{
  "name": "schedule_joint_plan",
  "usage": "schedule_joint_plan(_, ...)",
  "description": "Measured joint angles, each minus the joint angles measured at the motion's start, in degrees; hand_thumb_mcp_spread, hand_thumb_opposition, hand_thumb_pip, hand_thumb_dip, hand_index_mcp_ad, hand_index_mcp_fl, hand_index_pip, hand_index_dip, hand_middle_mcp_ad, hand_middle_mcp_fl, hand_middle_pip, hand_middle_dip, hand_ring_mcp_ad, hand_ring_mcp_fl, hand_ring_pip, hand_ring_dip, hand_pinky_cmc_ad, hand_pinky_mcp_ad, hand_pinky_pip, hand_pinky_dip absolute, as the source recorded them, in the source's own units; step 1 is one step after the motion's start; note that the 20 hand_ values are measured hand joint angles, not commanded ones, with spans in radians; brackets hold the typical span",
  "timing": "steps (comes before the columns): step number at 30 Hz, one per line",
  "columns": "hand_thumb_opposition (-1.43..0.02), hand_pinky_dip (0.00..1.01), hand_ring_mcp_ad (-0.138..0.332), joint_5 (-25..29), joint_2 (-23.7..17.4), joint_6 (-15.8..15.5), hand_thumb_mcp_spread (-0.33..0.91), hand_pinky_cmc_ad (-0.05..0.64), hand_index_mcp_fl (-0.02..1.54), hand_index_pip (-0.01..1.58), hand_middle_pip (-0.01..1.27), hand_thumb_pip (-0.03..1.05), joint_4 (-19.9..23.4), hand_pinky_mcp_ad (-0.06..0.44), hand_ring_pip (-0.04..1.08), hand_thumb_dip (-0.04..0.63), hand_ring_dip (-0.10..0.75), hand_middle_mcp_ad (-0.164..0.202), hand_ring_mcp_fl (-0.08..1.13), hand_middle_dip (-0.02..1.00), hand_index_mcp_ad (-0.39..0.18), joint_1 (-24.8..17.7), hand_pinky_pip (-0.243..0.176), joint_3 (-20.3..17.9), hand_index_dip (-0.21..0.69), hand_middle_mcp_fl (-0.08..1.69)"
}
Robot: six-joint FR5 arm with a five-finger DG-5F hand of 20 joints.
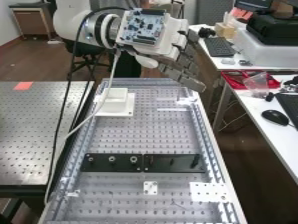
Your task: Grab the chopstick and place it in the clear container
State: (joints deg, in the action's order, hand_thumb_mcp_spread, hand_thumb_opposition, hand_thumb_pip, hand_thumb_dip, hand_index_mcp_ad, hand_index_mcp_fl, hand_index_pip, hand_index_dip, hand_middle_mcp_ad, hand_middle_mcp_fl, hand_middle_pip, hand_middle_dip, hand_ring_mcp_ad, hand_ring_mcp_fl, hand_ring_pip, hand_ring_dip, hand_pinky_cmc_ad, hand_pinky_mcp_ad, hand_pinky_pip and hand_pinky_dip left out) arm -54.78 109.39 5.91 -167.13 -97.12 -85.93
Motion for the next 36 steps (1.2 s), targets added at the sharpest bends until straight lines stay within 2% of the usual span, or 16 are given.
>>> schedule_joint_plan(7,-1.06,0.22,0.070,9.7,0.7,4.2,0.65,0.344,1.01,0.86,0.52,0.52,-5.1,0.265,0.09,0.283,0.536,0.058,0.95,0.62,-0.126,-8.3,0.051,0.7,0.035,1.09)
schedule_joint_plan(9,-1.06,0.23,0.066,11.8,1.3,5.6,0.65,0.367,1.01,0.86,0.52,0.52,-6.9,0.265,0.09,0.283,0.536,0.058,0.95,0.62,-0.126,-10.3,0.051,1.2,0.035,1.09)
schedule_joint_plan(15,-1.06,0.23,0.070,17.4,5.3,13.7,0.65,0.361,1.01,0.86,0.52,0.52,-15.1,0.265,0.09,0.283,0.534,0.061,0.96,0.62,-0.126,-15.9,0.049,4.9,0.035,1.09)
schedule_joint_plan(17,-1.06,0.23,0.059,18.9,7.5,16.9,0.65,0.361,1.01,0.84,0.52,0.52,-19.2,0.265,0.09,0.283,0.532,0.061,0.96,0.62,-0.126,-17.5,0.049,7.4,0.035,1.09)
schedule_joint_plan(24,-1.06,0.26,0.049,21.8,13.3,24.8,0.65,0.380,1.01,0.84,0.52,0.52,-31.1,0.265,0.09,0.283,0.531,0.061,0.97,0.62,-0.126,-20.4,0.051,15.0,0.047,1.09)
schedule_joint_plan(30,-1.06,0.32,0.037,23.8,17.6,31.9,0.65,0.394,1.02,0.83,0.52,0.52,-41.1,0.278,0.09,0.283,0.531,0.058,0.99,0.62,-0.122,-21.2,0.035,20.7,0.063,1.09)
schedule_joint_plan(32,-1.06,0.35,0.037,24.3,19.2,34.2,0.64,0.396,1.03,0.81,0.52,0.52,-44.9,0.279,0.09,0.283,0.534,0.061,1.00,0.62,-0.122,-21.2,0.010,23.0,0.065,1.10)
schedule_joint_plan(35,-1.06,0.40,0.037,24.7,20.6,35.4,0.64,0.393,1.02,0.81,0.52,0.52,-47.3,0.279,0.09,0.283,0.534,0.061,1.00,0.62,-0.122,-21.2,0.000,24.8,0.075,1.10)
schedule_joint_plan(36,-1.06,0.41,0.037,24.8,20.7,35.4,0.64,0.412,1.02,0.80,0.52,0.52,-47.4,0.279,0.09,0.283,0.534,0.061,1.00,0.62,-0.122,-21.2,-0.012,24.9,0.093,1.10)
